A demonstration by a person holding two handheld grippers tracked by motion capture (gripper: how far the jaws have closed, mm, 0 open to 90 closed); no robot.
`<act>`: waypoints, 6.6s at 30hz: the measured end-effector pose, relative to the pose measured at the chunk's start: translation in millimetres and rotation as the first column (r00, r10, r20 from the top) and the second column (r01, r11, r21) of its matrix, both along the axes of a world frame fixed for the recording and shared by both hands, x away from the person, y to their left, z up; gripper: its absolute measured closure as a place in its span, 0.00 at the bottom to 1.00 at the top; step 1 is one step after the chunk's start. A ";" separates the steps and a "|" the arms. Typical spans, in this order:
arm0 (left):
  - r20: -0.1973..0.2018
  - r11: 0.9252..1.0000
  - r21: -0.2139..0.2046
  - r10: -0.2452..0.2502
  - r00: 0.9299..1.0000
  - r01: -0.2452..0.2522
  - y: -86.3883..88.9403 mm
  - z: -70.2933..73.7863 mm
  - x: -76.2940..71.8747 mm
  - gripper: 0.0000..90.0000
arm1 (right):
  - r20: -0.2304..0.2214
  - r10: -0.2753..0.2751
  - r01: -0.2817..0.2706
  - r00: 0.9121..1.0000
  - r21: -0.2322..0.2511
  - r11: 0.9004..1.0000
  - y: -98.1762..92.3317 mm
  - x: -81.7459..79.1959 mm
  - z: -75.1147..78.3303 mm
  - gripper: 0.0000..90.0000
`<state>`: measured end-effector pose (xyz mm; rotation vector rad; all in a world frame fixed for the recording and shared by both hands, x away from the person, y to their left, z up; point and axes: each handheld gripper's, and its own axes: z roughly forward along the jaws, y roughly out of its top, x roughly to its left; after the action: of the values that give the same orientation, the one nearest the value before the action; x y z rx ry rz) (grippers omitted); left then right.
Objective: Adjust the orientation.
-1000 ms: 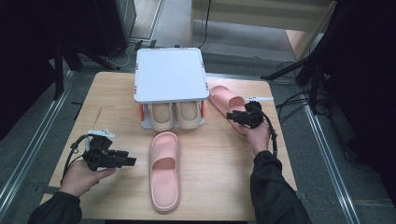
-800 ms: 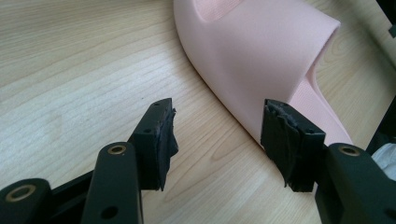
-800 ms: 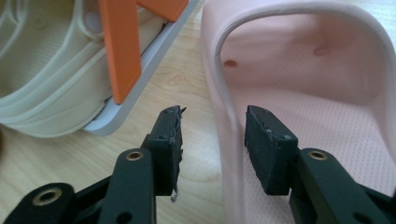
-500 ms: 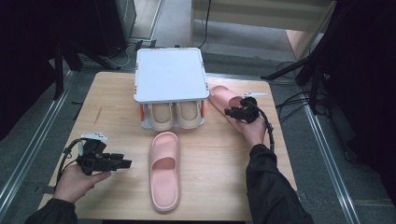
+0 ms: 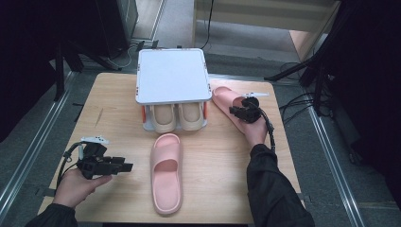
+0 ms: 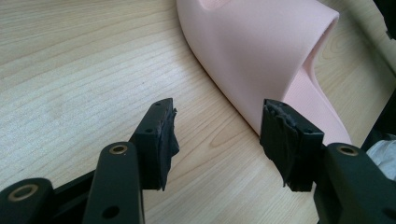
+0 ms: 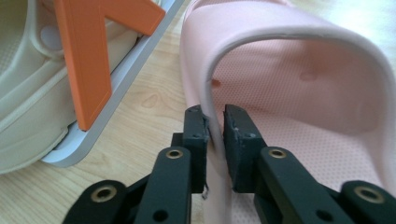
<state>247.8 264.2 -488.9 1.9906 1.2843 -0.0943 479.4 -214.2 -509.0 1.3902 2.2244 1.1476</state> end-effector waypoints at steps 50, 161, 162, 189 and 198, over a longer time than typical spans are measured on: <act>0.096 0.991 -0.015 -0.132 0.987 0.134 -37.1 12.9 41.1 0.72 | -0.035 0.101 -0.097 0.994 0.097 0.991 -4.0 -139.4 62.9 0.96; 0.010 0.966 0.101 -0.242 0.970 0.240 -55.8 -17.1 47.1 0.84 | -0.118 0.249 -0.249 0.961 0.010 0.968 35.8 -164.5 12.7 0.98; 0.009 0.966 0.100 -0.239 0.971 0.237 -56.3 -16.9 46.8 0.84 | -0.119 0.250 -0.251 0.961 0.010 0.968 35.9 -164.3 12.7 0.98; -0.012 0.966 0.059 -0.252 0.968 0.253 -68.9 -17.6 42.1 0.87 | -0.122 0.263 -0.265 0.957 0.001 0.964 44.0 -160.8 9.1 1.00; 0.006 0.970 0.045 -0.239 0.971 0.238 -61.9 -12.2 44.6 0.79 | -0.117 0.251 -0.251 0.961 0.017 0.968 41.4 -156.4 9.0 0.93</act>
<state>292.4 202.2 -501.1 2.1737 1.0427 -0.1707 323.0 -172.9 -500.0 1.2323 2.5435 1.1722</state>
